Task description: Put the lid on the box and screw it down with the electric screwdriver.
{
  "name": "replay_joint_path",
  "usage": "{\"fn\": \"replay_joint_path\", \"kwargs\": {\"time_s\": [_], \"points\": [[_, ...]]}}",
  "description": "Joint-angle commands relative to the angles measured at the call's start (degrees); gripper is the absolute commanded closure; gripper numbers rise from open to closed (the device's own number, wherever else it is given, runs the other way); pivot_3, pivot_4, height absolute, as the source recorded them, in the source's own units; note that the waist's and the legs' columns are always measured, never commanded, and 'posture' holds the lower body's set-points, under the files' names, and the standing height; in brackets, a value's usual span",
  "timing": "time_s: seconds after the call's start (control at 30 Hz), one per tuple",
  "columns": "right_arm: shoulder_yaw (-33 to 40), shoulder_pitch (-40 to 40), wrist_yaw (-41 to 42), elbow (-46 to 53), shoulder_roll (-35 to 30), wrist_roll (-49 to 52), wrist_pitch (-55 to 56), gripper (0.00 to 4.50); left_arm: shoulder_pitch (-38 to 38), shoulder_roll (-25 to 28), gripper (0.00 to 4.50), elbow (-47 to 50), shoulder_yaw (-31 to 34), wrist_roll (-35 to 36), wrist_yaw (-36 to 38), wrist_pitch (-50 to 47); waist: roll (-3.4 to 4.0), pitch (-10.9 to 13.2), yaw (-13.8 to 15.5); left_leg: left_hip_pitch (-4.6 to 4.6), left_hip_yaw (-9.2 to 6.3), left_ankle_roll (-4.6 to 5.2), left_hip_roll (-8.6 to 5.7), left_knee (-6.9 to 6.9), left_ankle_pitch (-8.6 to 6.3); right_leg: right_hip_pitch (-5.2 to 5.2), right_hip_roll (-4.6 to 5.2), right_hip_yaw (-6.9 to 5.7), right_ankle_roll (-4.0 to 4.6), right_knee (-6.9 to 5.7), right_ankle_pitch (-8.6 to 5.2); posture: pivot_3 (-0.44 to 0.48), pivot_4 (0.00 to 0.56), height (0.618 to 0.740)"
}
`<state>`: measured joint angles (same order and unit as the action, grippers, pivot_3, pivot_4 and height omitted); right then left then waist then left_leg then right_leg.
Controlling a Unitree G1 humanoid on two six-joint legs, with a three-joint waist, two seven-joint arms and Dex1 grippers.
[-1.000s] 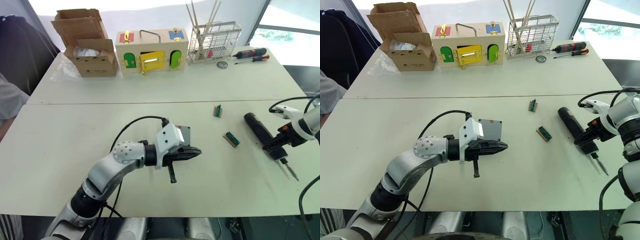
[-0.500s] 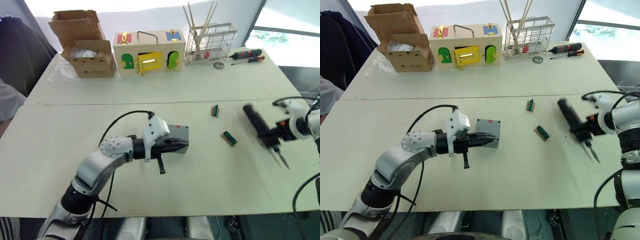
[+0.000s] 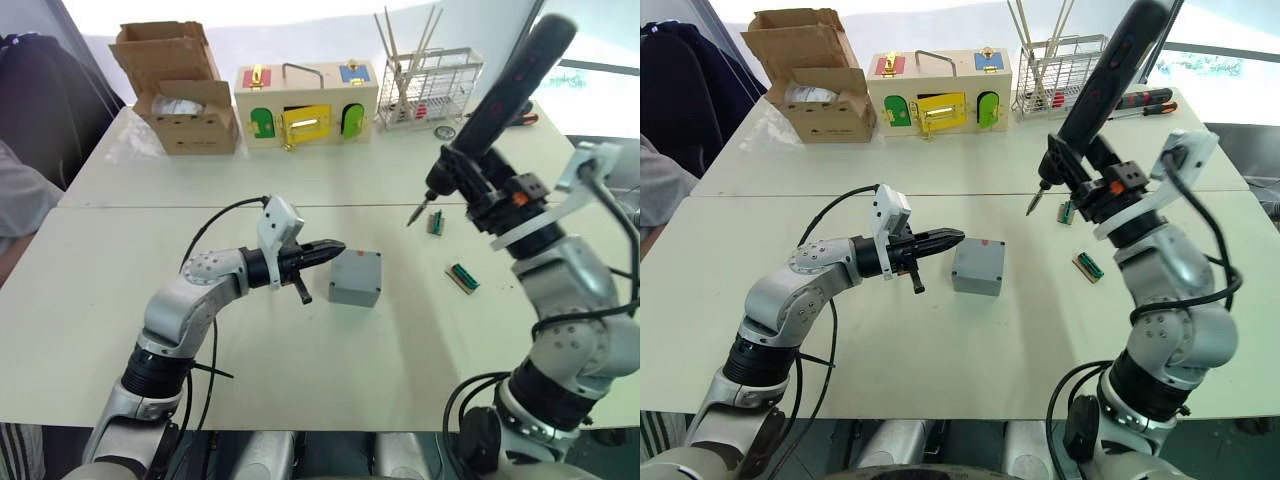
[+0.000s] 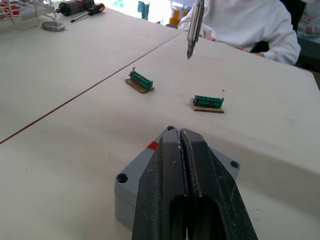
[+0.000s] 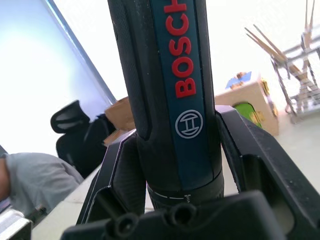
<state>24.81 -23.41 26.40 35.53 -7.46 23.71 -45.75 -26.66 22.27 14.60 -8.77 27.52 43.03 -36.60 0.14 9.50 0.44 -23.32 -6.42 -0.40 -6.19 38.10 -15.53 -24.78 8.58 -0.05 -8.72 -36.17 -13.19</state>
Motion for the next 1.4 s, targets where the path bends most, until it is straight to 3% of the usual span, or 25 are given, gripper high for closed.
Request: {"fn": "replay_joint_path", "kwargs": {"time_s": [0.03,0.3,1.03,1.4], "points": [[-4.80,1.89,-0.21,-2.03,1.13,-0.24,8.42,2.62,0.50,-0.68,4.50,0.11,-1.22,-1.94,-0.65,2.21,0.01,0.01,-0.59,0.00,0.01,-0.01,0.02,-0.13,0.00,-0.07,0.00,-0.01,0.00,-0.02,0.00,0.000,0.150,0.740],[-10.83,3.17,-1.86,-6.04,0.38,0.30,14.08,2.62,2.13,-3.47,4.50,-1.69,-1.82,-3.74,-2.14,4.22,0.03,0.01,-1.36,-0.02,0.09,-0.02,0.03,-0.09,0.01,-0.12,0.00,0.00,0.00,0.04,0.00,0.000,0.150,0.740],[-16.00,6.08,-3.81,-7.26,-3.94,2.03,16.05,2.62,4.07,-2.17,4.50,-2.43,-4.75,-7.10,-0.36,4.97,0.02,0.01,-1.12,-0.02,0.08,-0.01,0.01,-0.09,0.01,-0.09,0.02,0.00,0.00,0.08,0.00,0.000,0.150,0.740],[-28.73,10.22,0.06,-9.71,-9.22,-5.73,20.97,2.62,4.88,-1.68,4.50,-2.55,-5.65,-8.82,0.04,4.76,-0.04,-0.14,-1.15,0.28,0.08,0.01,0.03,-0.15,-0.01,0.18,-0.01,-0.01,-0.01,0.15,-0.02,0.000,0.150,0.740]]}}
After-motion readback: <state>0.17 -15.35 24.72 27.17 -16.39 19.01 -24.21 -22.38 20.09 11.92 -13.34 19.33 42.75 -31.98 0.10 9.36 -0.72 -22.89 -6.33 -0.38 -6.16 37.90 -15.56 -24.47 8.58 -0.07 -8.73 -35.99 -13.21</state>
